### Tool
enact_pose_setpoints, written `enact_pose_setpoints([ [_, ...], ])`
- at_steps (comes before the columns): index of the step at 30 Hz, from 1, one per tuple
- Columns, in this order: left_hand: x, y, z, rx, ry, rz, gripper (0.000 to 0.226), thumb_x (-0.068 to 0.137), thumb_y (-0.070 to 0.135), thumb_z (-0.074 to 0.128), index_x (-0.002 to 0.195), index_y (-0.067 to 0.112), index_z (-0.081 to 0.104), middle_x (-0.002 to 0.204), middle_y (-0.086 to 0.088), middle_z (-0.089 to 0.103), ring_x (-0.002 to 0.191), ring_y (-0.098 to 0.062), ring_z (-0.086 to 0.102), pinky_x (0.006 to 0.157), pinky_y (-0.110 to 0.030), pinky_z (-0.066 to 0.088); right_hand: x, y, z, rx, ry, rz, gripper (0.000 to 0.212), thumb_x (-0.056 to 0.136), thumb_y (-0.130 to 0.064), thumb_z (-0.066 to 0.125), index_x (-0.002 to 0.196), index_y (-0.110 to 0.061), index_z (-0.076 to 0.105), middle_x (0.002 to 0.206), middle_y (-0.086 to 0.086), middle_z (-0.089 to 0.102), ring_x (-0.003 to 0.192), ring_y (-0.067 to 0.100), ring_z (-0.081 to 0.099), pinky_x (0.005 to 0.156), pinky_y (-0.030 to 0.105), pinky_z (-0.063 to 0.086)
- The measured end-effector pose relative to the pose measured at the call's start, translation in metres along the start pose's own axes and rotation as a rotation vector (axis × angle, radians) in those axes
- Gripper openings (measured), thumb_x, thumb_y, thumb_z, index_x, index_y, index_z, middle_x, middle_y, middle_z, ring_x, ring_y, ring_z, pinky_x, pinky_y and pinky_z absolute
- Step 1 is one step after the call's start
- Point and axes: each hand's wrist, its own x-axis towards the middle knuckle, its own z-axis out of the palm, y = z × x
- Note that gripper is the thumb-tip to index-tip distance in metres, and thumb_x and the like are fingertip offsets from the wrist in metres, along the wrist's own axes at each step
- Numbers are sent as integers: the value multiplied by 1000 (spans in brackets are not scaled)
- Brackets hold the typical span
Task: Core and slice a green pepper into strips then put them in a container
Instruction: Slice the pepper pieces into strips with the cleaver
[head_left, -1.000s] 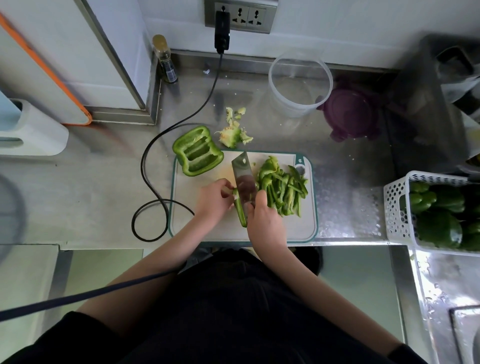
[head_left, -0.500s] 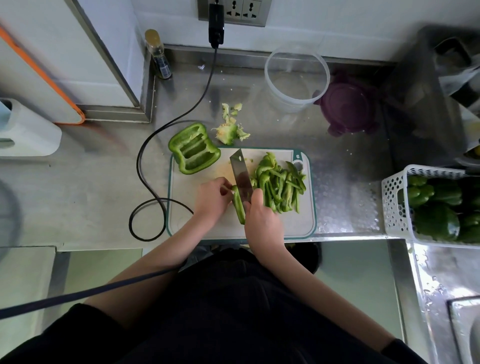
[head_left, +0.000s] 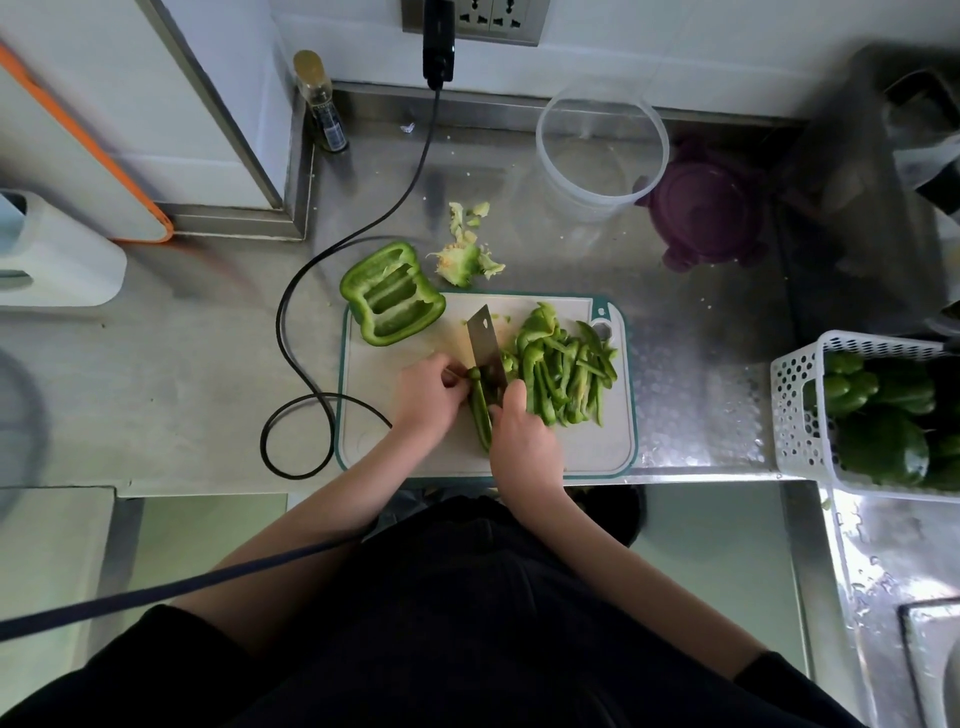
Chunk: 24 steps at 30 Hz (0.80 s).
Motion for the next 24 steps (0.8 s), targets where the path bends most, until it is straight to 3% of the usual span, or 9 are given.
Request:
enact_pose_setpoints([
  [7,1,-2,0,-36,-4,-18,4,82,9,68,85,11,65,73,-2,63,72,-17,62,71,-29,52,1,-4,0,-9,-37,10,26,99,-5,39,123,-8,29,68,6,54,59,27,56,50,36,46],
  [12,2,-1,-1,-16,-16,-34,9,82,9,68,84,15,61,75,0,63,70,-12,58,66,-21,43,0,-15,-9,-94,-117,0,48,90,9,39,133,-7,24,82,10,60,65,24,49,56,32,42],
  [17,2,-2,0,58,-50,-3,10,82,16,68,87,18,59,76,5,61,75,-15,59,69,-25,44,1,-16,-12,-109,-125,8,53,90,9,38,138,-8,20,91,12,64,76,28,62,58,33,45],
  [24,1,0,-1,69,-45,59,9,80,10,68,81,13,59,72,2,58,72,-18,56,64,-25,38,10,3,-22,-71,-42,17,24,100,-7,38,122,-11,28,84,13,65,70,31,62,54,37,46],
])
